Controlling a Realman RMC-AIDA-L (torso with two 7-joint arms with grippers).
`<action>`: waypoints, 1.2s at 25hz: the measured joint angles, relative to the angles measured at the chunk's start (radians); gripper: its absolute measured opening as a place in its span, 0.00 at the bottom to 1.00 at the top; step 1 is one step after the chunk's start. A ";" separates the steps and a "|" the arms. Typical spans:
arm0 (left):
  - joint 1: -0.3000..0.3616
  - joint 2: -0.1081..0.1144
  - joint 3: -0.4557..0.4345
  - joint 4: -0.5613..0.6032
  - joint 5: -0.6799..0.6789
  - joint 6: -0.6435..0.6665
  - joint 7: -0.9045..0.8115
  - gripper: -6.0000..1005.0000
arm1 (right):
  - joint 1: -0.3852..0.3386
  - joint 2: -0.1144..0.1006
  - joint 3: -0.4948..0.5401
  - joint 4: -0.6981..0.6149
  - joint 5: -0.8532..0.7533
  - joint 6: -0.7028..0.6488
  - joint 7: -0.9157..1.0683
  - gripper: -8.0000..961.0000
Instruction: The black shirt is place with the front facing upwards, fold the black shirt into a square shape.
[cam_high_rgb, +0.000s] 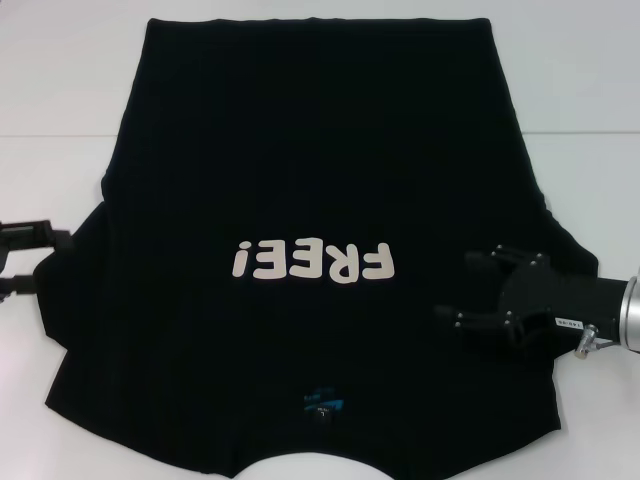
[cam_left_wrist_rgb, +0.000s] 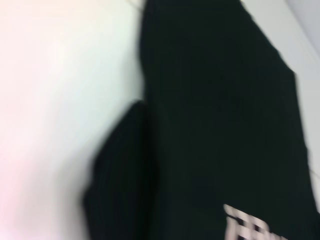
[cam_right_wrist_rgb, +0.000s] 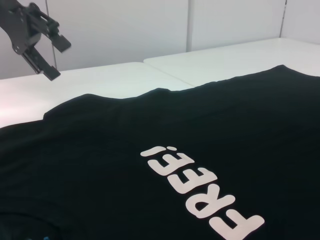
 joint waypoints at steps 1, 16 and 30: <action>0.000 0.001 0.000 -0.014 0.008 -0.024 -0.004 0.93 | 0.000 0.000 -0.002 0.000 0.000 0.001 0.000 0.96; 0.001 0.003 0.004 -0.146 0.016 -0.192 -0.004 0.93 | 0.003 0.001 -0.005 0.000 0.000 0.012 -0.001 0.96; 0.003 -0.007 0.007 -0.150 0.020 -0.229 -0.004 0.93 | 0.010 0.001 -0.005 -0.002 0.002 0.014 0.000 0.96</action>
